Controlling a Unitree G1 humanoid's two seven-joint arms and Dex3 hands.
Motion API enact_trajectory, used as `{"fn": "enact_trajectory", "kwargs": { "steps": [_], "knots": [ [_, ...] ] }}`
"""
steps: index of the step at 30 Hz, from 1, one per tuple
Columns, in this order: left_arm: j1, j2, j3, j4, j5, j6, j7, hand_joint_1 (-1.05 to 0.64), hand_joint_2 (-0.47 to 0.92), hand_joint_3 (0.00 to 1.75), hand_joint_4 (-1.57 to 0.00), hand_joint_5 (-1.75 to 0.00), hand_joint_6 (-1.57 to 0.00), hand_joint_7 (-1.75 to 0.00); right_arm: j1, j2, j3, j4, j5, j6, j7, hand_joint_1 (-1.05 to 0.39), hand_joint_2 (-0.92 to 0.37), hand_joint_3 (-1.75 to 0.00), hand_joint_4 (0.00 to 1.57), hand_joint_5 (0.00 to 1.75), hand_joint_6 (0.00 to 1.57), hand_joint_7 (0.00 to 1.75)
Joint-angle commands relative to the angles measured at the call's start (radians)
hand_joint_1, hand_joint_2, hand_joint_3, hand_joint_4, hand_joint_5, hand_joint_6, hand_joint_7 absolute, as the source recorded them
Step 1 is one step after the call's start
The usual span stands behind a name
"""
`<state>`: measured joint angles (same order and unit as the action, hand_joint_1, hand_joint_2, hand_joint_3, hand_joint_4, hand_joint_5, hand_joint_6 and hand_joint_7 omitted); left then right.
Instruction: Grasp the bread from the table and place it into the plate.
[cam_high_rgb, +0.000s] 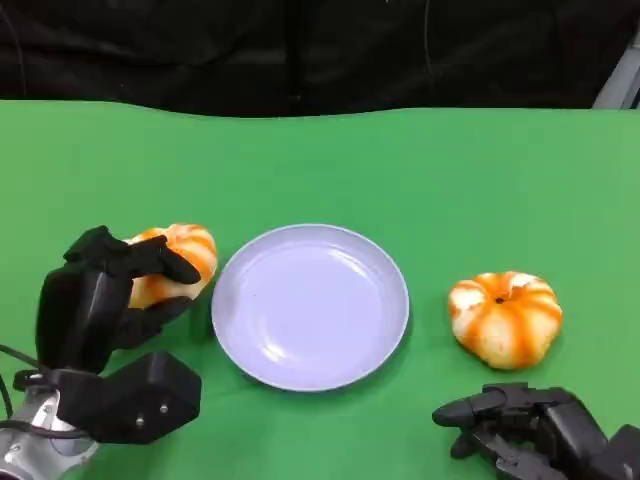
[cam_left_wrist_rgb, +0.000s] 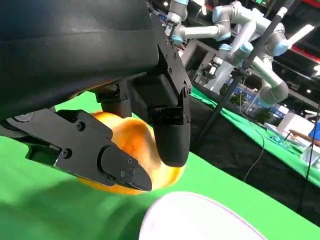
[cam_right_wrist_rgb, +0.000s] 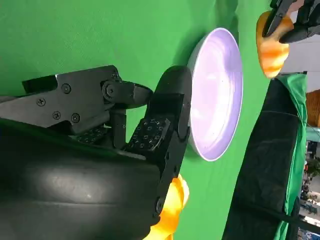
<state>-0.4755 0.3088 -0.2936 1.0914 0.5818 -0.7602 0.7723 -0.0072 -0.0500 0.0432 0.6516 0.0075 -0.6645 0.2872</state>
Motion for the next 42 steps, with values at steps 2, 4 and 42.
{"fn": "enact_trajectory", "kwargs": {
  "steps": [2,4,42],
  "knots": [
    [0.015,0.021,0.011,-0.008,-0.002,-0.009,0.019,0.00,0.88,0.23,-0.70,-1.48,-0.91,-0.93,-0.003,-0.014,-0.011,0.009,0.011,-0.002,0.001,-0.05,-0.92,-0.40,0.80,1.14,1.13,0.26],
    [0.020,0.025,0.011,-0.025,0.001,-0.018,0.024,0.01,0.87,0.24,-0.71,-1.47,-0.91,-0.92,-0.004,-0.013,-0.010,0.008,0.009,0.000,-0.001,-0.05,-0.92,-0.40,0.80,1.14,1.13,0.26],
    [0.104,-0.009,-0.019,-0.283,0.044,-0.176,-0.143,0.01,0.65,0.75,-0.80,-1.28,-1.00,-0.75,-0.021,-0.006,-0.004,0.022,-0.001,-0.004,-0.021,-0.04,-0.92,-0.41,0.77,1.20,1.13,0.26]
  ]
}}
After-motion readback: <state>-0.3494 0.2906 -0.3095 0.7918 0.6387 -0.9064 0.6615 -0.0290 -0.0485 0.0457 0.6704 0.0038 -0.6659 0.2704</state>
